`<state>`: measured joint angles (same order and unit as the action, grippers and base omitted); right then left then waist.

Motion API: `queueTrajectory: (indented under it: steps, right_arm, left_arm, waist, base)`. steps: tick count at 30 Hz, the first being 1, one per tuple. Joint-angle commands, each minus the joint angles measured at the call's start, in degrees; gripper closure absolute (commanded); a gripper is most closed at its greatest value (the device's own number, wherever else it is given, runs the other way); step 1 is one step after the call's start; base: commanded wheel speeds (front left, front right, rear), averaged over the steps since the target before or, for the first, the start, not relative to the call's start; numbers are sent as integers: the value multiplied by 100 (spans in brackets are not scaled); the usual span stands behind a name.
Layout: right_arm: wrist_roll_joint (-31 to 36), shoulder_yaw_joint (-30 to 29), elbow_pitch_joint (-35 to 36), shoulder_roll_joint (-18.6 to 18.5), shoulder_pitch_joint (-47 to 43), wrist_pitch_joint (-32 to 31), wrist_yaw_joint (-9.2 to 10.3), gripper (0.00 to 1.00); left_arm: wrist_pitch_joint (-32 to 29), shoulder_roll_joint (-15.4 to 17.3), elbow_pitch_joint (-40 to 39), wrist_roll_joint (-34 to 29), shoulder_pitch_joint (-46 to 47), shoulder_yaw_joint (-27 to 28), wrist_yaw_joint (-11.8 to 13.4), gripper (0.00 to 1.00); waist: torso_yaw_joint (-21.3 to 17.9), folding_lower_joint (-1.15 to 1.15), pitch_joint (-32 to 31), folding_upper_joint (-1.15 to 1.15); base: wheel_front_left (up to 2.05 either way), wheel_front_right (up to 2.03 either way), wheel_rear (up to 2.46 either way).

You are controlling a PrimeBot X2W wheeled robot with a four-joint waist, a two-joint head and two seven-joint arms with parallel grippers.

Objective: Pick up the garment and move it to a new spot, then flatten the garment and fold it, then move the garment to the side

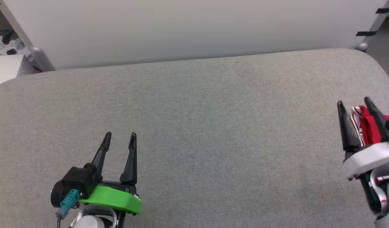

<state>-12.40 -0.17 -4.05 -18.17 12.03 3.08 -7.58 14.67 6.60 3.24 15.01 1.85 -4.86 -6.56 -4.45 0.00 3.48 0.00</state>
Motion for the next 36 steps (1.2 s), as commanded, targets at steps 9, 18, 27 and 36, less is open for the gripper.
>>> queueTrajectory:
  steps: [9,18,27,36]
  right_arm:
    - [238,116,92,918,-1032,681,9,0]
    - [421,108,-129,1386,-1374,1052,9,0]
    - [539,137,-271,1491,-1319,1136,9,0]
    - [550,116,-302,1516,-1301,1164,9,0]
  left_arm:
    - [33,-191,-68,-154,-486,69,-65,0]
    - [33,-283,4,-332,-652,241,-83,0]
    - [33,-339,114,-315,-654,319,-90,0]
    - [33,-356,192,-274,-641,259,-91,0]
  waist:
    - [532,0,-531,0]
    - [596,0,-534,0]
    - [586,0,-548,0]
    - [569,0,-542,0]
  base:
    - [0,0,0]
    - [0,0,0]
    - [0,0,0]
    - [0,0,0]
